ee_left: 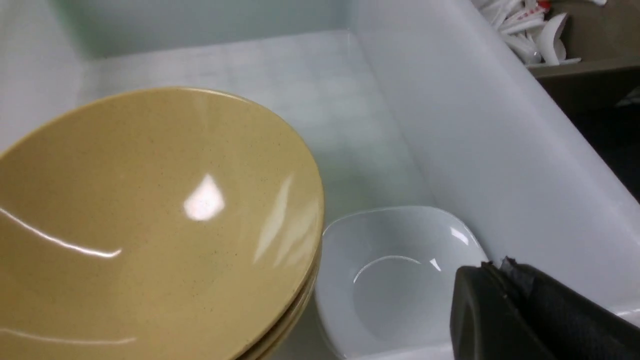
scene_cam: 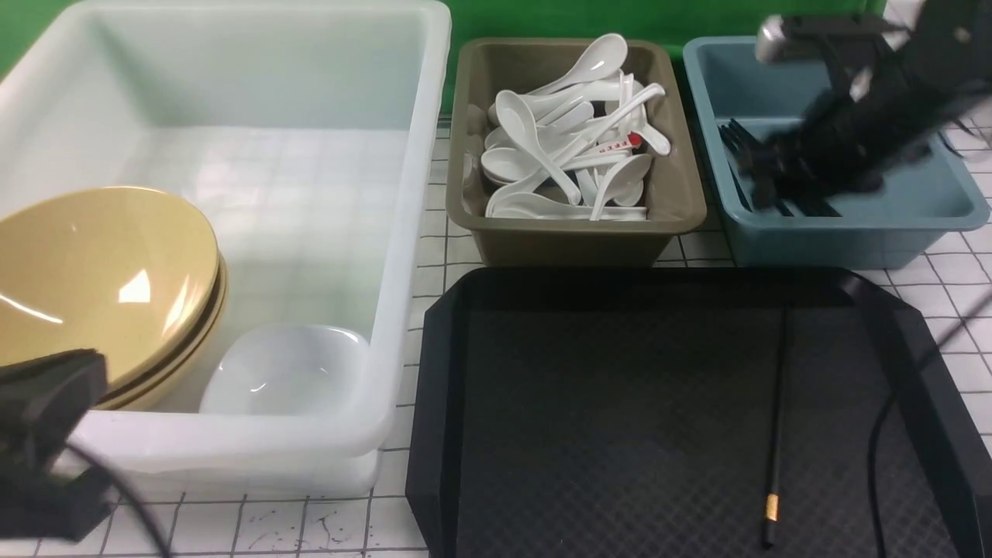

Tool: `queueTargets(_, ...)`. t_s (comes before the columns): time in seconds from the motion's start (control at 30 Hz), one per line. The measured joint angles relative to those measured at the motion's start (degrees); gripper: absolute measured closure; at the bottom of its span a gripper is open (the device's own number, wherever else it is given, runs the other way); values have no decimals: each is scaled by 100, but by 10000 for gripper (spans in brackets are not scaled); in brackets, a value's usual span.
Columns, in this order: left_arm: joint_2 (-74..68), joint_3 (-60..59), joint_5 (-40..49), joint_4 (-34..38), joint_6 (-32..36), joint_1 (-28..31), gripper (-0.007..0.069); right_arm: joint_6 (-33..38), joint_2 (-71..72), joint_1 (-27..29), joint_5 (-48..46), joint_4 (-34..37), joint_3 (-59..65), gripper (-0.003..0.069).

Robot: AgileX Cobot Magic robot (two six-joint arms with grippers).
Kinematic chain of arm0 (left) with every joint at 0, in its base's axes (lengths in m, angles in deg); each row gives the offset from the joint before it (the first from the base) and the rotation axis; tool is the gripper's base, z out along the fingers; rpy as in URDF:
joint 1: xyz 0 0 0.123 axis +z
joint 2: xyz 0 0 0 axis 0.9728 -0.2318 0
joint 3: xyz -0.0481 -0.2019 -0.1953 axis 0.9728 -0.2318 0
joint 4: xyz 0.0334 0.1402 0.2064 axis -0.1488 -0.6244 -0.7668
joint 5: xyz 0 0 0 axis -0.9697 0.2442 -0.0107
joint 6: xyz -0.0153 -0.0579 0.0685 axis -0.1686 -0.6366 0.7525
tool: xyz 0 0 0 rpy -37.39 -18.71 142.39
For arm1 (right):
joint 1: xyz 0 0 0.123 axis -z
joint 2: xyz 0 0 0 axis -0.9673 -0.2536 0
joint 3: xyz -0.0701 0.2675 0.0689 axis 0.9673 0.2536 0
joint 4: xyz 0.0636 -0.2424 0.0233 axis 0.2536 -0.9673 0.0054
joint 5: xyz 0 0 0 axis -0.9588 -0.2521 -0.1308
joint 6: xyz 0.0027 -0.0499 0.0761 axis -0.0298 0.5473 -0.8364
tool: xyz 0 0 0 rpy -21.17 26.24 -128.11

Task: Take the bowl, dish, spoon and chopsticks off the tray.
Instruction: Use the right arm to put a chopstick into the small storage box on the right, then use the right arm to grab a chopstick

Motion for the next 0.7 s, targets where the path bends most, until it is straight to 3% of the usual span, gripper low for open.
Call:
queueTargets(0.23, 1261, -712, -870, 0, 45, 0, 631, -411, 700, -133, 648, -19, 2208, 249)
queueTargets(0.5, 1506, -830, -1105, 2, 45, 0, 631, -439, 114, -537, 1363, -87, 2400, 326)
queueTargets(0.6, 1506, -830, -1112, -4, 45, 0, 631, -359, -23, -746, 1679, -133, 2364, 407)
queueTargets(0.7, 1506, -830, -1117, -4, 51, 0, 631, -78, -81, -819, 1590, -380, 2316, 559)
